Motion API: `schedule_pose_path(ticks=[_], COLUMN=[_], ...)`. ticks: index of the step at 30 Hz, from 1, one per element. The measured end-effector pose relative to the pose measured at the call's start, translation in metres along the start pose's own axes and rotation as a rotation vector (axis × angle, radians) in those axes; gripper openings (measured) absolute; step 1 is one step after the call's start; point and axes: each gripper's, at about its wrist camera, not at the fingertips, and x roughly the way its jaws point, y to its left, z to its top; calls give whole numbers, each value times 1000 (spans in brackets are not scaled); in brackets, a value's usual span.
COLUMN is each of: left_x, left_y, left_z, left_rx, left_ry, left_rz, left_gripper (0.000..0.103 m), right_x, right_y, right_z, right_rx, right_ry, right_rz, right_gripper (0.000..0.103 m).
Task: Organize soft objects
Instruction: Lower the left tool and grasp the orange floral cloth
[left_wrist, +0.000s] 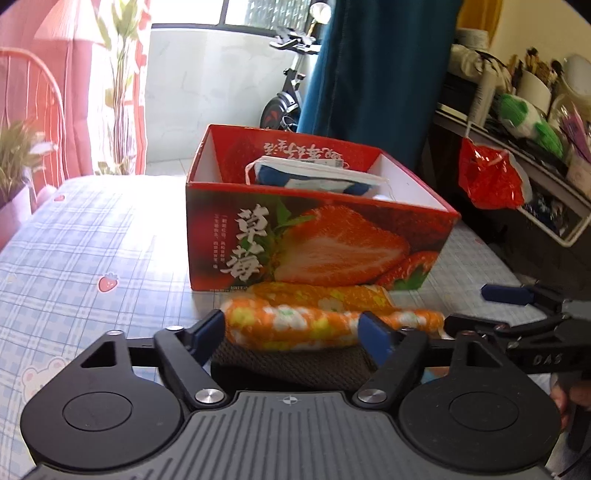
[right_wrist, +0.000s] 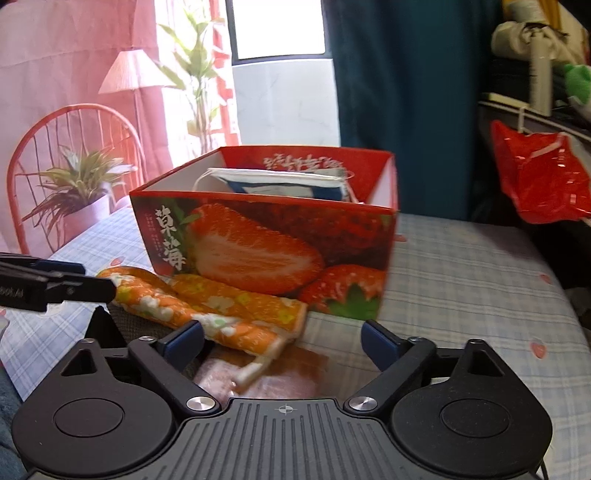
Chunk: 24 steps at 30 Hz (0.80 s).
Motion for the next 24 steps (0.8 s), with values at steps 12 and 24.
schedule_pose_path(ticks=[12,24], left_x=[41,58], left_y=[37,40], left_z=[17,3], left_rx=[-113,-110], left_ry=[134,173], left_rz=[-47,-60], left_gripper=[58,53], right_x=[43,49], right_y=[1,4], right_z=[19,12], right_rx=[-20,6], right_ry=[87,127], right_rz=[52,99], right_gripper=[61,59])
